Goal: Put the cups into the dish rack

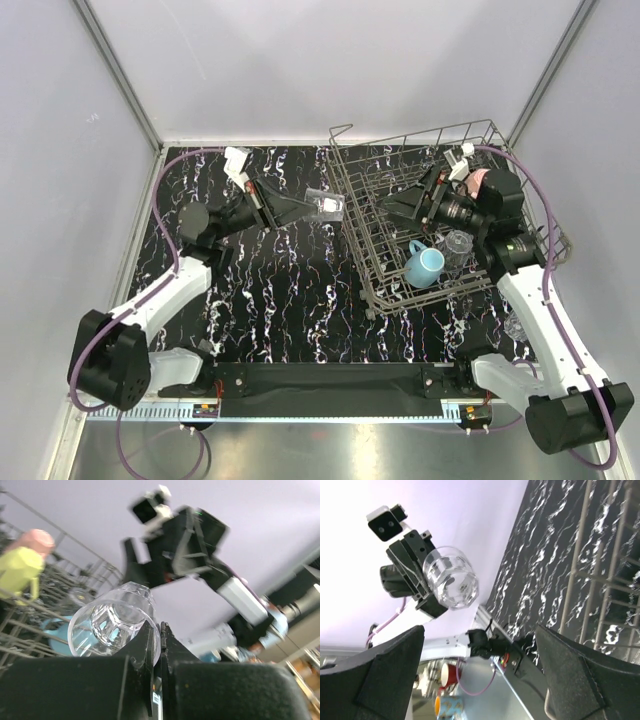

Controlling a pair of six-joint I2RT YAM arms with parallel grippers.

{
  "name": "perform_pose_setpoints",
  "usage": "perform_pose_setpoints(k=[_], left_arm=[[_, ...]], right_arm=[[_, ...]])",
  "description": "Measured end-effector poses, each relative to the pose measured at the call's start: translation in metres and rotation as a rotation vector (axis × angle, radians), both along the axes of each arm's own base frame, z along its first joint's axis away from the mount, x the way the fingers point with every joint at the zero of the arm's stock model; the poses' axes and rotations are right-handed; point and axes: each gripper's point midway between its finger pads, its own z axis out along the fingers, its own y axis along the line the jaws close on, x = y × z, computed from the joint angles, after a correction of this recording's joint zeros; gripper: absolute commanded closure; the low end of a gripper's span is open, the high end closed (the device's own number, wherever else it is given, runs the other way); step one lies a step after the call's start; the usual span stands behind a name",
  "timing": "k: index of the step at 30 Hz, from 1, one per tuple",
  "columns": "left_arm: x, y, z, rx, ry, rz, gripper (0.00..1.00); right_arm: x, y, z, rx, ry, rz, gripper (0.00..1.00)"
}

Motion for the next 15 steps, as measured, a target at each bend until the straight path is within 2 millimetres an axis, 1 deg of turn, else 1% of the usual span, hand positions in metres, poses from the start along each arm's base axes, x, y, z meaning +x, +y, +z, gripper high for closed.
perform_pose_setpoints(k=[3,6,8,10,13,15], left_arm=[[-0.014,0.002,0.000,-0.029,-0.019,-0.075,1.00],[-0.011,0.006,-0.004,-0.049,0.040,-0.119,1.00],[-0.004,0.008,-0.010,-0.054,0.104,-0.131,1.00],[0.000,0.010,-0.014,-0.057,0.149,-0.135,1.00],[-0.001,0.012,-0.012,-0.065,0.161,-0.141,1.00],[-0.003,0.012,-0.010,-0.071,0.154,-0.148,1.00]], right_arm=[[-0.005,0.005,-0.004,0.024,-0.005,0.047,0.00],[-0.012,0.013,0.005,0.034,-0.053,0.095,0.02],[-0.016,0.024,0.009,0.027,-0.076,0.138,0.04],[-0.023,0.041,0.009,0.019,-0.088,0.195,0.07],[-0.031,0.064,0.002,0.005,-0.081,0.262,0.10],[-0.033,0.074,-0.004,-0.005,-0.079,0.285,0.13]])
